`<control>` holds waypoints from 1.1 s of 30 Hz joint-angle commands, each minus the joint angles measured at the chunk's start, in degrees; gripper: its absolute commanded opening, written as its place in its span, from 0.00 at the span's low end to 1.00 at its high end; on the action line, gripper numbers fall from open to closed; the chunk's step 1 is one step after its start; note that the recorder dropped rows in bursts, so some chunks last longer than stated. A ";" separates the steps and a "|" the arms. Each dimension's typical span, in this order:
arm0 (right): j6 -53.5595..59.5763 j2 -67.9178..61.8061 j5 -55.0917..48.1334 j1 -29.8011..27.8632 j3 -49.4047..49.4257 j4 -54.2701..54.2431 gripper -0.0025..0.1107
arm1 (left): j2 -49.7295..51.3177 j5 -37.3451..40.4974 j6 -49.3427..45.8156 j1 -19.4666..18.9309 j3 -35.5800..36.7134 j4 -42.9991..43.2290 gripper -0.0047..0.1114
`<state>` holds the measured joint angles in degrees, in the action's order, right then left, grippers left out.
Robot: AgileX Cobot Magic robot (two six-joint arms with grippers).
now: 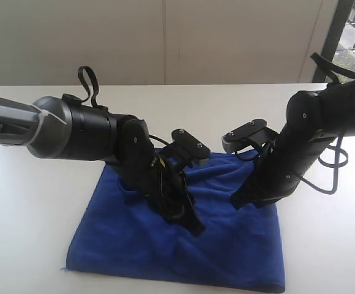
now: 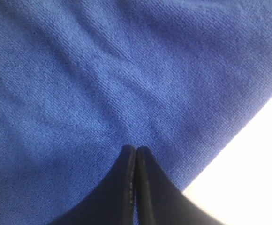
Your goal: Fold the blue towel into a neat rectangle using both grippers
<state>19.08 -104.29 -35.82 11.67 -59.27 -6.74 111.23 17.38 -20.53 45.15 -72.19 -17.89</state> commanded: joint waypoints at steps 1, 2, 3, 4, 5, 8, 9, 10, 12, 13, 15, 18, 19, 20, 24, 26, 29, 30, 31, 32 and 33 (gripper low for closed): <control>-0.06 0.06 0.01 -0.31 -0.11 -0.10 0.02 | 0.20 -3.25 0.73 0.28 0.14 2.63 0.35; -0.06 0.06 0.14 -0.31 -0.11 -0.10 0.02 | 0.20 -4.14 0.87 0.28 0.14 2.63 0.35; -0.06 0.06 0.14 -0.31 -0.11 -0.10 0.02 | 0.20 -5.02 0.87 0.28 0.14 2.63 0.35; -0.06 0.06 0.25 -0.31 -0.11 -0.10 0.02 | 0.20 -5.44 0.87 0.28 0.14 2.63 0.35; -0.06 0.06 0.25 -0.31 -0.11 -0.10 0.02 | 0.20 -5.58 0.87 0.28 0.14 2.63 0.35; -0.06 0.06 0.23 -0.31 -0.11 -0.22 0.02 | 0.75 -5.74 0.87 0.28 0.14 3.82 0.35; -0.06 0.06 0.23 -0.31 -0.11 -0.22 0.02 | 1.44 -6.04 0.87 0.28 0.14 3.82 0.35; -0.06 0.06 0.09 -0.31 -0.11 -0.35 0.02 | 2.05 -6.20 0.87 0.28 0.14 3.82 0.35; -0.06 0.06 -0.50 -0.31 -0.11 -0.35 0.02 | 3.07 -7.27 0.87 0.28 0.14 3.82 0.35; -0.06 0.06 -0.50 -0.31 -0.11 -0.35 0.02 | 3.19 -7.52 0.87 0.28 0.14 3.82 0.35; -0.06 0.06 -0.50 -0.31 -0.11 -0.35 0.02 | 3.19 -7.63 0.87 0.28 0.14 4.89 0.35; -0.06 0.06 -0.27 -0.31 -0.11 -0.35 0.02 | 3.19 -7.03 0.87 0.28 0.14 7.76 0.32; -0.06 0.06 -0.27 -0.31 -0.11 -0.35 0.02 | 3.19 -6.91 0.87 0.28 0.14 7.76 0.28; 0.05 0.06 -0.29 -0.31 -0.11 -0.35 0.02 | 3.19 -6.82 1.26 0.28 0.14 7.76 0.24; 0.05 0.06 -0.29 -0.31 -0.11 -0.45 0.02 | 2.71 -6.55 3.03 0.28 0.14 7.76 0.15; 0.05 0.06 -0.16 -0.31 -0.11 -0.39 0.02 | 1.46 -5.63 3.03 0.28 0.14 7.76 0.15; 0.05 0.06 0.08 -0.31 -0.11 -0.39 0.02 | 0.12 -4.30 3.03 0.28 0.14 8.15 0.15; 0.05 0.06 0.08 -0.31 -0.11 -0.39 0.02 | -0.19 -3.74 3.03 0.28 0.14 8.15 0.15; 0.05 0.06 0.08 -0.31 -0.11 -0.39 0.02 | -0.52 -3.36 3.03 0.28 0.14 8.15 0.15; 0.05 0.06 0.08 -0.31 -0.11 -0.39 0.02 | -0.67 -2.45 3.03 0.28 0.14 8.15 0.15; 0.05 0.06 0.08 -0.31 -0.11 -0.39 0.02 | -0.93 -1.81 2.91 0.28 0.14 8.15 0.15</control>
<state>19.08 -104.29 -35.94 11.67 -59.27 -7.18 111.55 12.66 -18.03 45.34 -72.19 -9.61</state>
